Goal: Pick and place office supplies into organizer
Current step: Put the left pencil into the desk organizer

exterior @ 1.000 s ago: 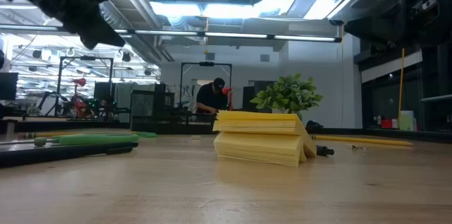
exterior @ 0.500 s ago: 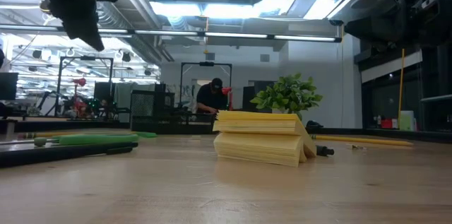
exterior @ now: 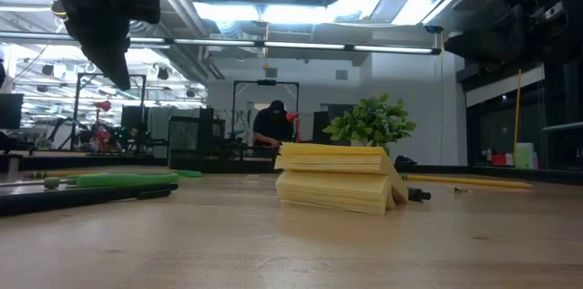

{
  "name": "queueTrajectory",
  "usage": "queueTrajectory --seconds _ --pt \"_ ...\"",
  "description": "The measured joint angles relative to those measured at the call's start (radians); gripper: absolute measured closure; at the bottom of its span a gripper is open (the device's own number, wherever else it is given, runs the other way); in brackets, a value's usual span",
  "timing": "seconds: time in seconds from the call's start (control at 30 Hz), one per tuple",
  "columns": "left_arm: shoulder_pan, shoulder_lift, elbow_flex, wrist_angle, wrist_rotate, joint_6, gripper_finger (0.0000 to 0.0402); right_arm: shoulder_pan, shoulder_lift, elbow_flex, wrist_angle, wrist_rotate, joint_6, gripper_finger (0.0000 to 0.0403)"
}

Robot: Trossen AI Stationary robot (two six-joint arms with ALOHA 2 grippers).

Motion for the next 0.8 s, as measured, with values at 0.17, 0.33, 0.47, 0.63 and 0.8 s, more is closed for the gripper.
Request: queueTrajectory --seconds 0.17,0.33,0.47,0.63,0.8 --pt "0.000 0.023 0.000 0.000 -0.067 -0.003 0.0295 0.000 0.000 0.000 0.000 0.000 -0.027 0.0354" --pt "0.000 0.064 0.001 0.000 -0.102 -0.065 0.0257 0.000 0.000 0.000 -0.007 0.000 -0.031 0.0354" --pt "0.000 0.114 0.001 0.000 -0.101 -0.094 0.0234 0.000 0.000 0.000 -0.017 0.000 -0.031 0.0354" --pt "0.000 0.183 0.001 0.000 -0.101 -0.096 0.0222 0.000 0.000 0.000 -0.017 0.000 -0.027 0.0354" --pt "0.000 0.235 0.001 0.001 -0.095 -0.096 0.0221 0.000 0.000 0.000 -0.016 0.000 -0.027 0.0354"
